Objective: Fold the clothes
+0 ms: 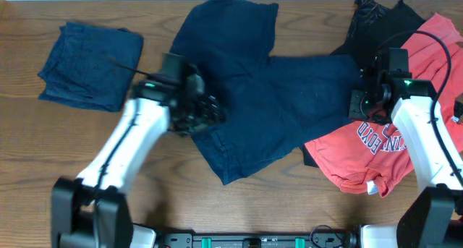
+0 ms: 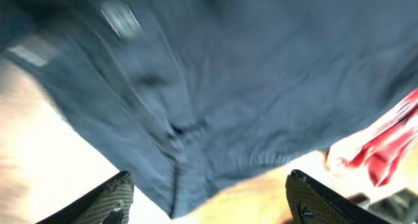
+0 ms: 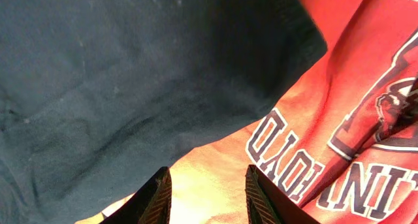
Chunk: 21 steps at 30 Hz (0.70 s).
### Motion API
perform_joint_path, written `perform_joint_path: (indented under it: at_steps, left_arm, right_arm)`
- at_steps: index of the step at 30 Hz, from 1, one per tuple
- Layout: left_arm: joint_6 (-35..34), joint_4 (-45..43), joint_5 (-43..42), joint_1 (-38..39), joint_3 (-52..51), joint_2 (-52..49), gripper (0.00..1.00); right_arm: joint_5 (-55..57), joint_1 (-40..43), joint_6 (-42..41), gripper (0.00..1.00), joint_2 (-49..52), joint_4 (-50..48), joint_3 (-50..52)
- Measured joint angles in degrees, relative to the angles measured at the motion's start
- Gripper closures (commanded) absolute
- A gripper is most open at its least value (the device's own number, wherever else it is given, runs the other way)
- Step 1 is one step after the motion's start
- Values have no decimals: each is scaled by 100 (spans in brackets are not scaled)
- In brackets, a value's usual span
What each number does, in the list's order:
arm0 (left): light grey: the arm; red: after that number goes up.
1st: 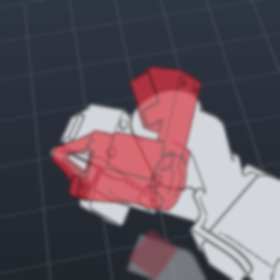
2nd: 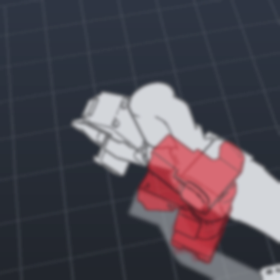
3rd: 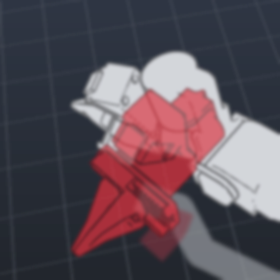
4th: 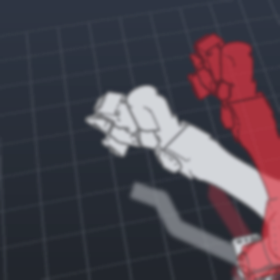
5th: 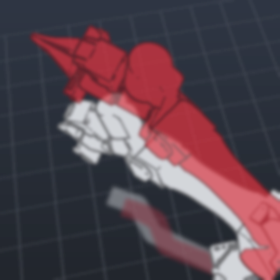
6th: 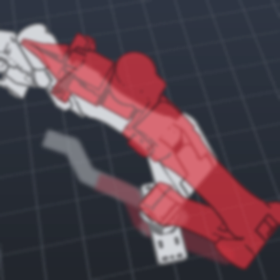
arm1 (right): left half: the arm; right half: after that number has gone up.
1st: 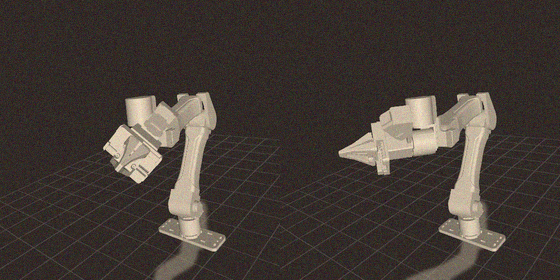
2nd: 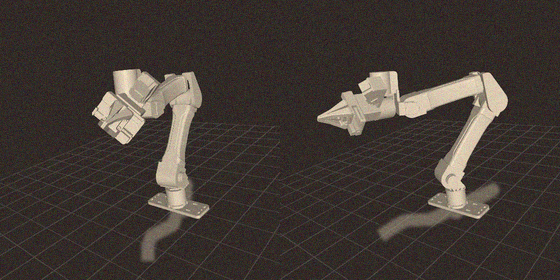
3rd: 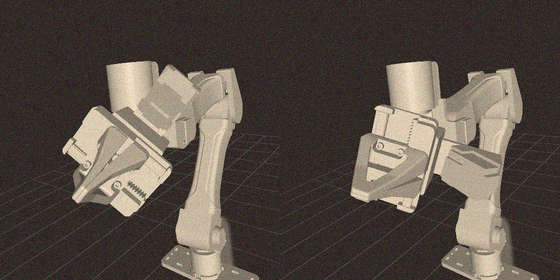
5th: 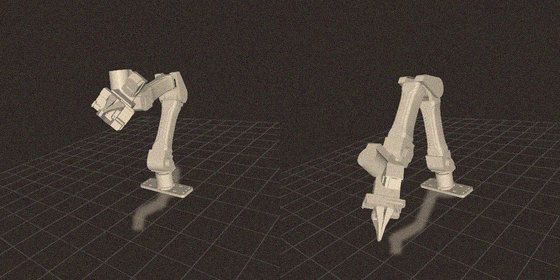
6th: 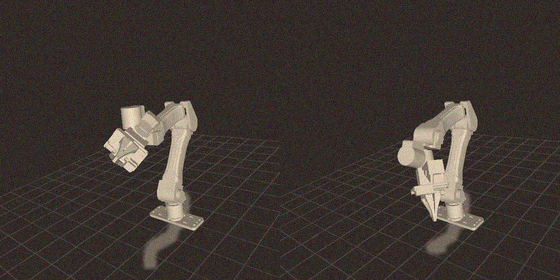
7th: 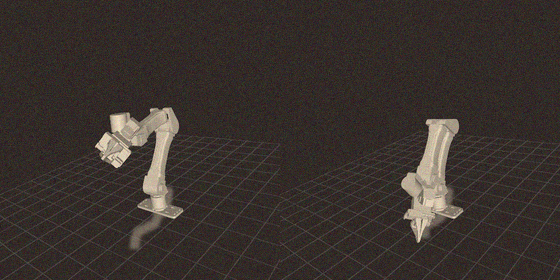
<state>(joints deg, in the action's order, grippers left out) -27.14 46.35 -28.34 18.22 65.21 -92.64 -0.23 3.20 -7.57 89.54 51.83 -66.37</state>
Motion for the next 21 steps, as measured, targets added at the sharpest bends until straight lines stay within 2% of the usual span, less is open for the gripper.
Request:
perform_joint_path:
  at_steps: [3,8,9,10,11,12,16,21]
  left_arm:
    - [-455,-55,-31,483,-168,-378,23]
    - [-1268,-289,-28,1156,-470,-1102,23]
    - [-1384,-293,-26,1263,-490,-1235,37]
    - [-1515,-295,-26,1353,-496,-1349,56]
    - [-1578,-245,-44,1403,-487,-1403,80]
    - [-1617,-240,-42,1445,-496,-1419,94]
    - [-1521,166,72,1445,-490,-1451,94]
    - [-1207,1547,898,809,-496,-1410,94]
  right_arm:
    - [-7,0,4,57,0,0,0]
    - [-7,0,20,56,0,-2,0]
    - [-7,0,22,56,0,0,0]
    - [-7,0,22,56,0,-2,0]
    - [-7,0,20,56,0,0,0]
    - [-7,0,20,56,0,-2,0]
    - [-4,0,22,56,0,2,0]
    - [13,0,20,57,0,17,0]
